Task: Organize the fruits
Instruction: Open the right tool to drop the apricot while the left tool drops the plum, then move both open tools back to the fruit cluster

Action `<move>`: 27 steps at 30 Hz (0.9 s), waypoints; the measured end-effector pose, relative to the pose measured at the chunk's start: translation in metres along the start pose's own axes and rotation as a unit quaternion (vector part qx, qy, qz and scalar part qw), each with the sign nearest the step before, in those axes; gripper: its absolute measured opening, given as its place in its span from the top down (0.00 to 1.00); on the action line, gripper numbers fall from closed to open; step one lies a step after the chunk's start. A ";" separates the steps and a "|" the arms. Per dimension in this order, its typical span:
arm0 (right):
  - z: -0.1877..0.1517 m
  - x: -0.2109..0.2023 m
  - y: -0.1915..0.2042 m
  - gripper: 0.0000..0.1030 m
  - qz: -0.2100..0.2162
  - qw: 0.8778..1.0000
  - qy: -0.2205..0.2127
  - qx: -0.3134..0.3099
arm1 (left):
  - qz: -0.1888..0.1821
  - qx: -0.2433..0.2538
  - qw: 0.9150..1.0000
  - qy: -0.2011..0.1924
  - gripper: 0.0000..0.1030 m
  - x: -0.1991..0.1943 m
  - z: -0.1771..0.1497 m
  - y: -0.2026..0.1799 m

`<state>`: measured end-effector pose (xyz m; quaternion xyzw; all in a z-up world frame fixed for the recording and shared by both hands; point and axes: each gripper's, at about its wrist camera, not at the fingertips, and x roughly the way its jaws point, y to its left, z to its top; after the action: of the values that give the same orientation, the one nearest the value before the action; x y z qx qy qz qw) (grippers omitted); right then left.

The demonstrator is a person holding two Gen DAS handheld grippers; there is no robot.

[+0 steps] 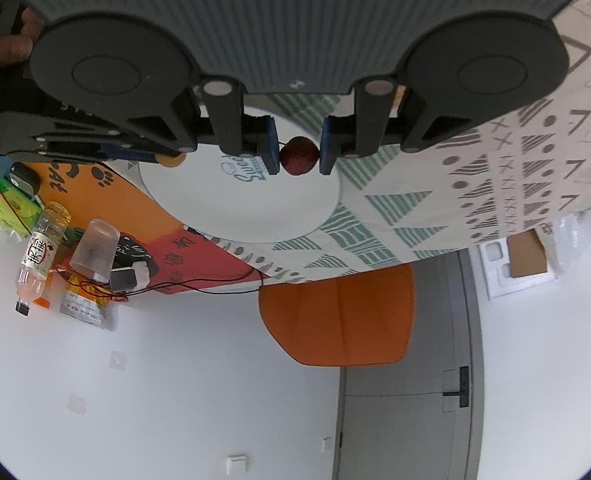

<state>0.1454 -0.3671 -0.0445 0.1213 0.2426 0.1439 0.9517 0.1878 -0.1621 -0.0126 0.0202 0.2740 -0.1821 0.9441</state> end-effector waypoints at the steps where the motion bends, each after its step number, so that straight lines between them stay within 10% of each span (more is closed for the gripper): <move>1: 0.000 0.001 -0.001 0.76 -0.001 1.000 0.001 0.000 | -0.003 0.001 1.000 0.001 0.79 0.003 0.000 -0.001; 12: -0.001 0.003 -0.004 0.71 -0.006 1.000 -0.001 0.001 | -0.022 -0.002 0.999 0.024 0.79 0.026 0.000 -0.012; 27: -0.003 -0.007 0.007 0.53 -0.009 1.000 -0.007 -0.002 | 0.039 -0.027 0.999 0.007 0.29 -0.023 -0.018 0.023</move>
<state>0.1361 -0.3628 -0.0421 0.1184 0.2372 0.1348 0.9548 0.1686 -0.1300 -0.0169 0.0069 0.2842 -0.1375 0.9488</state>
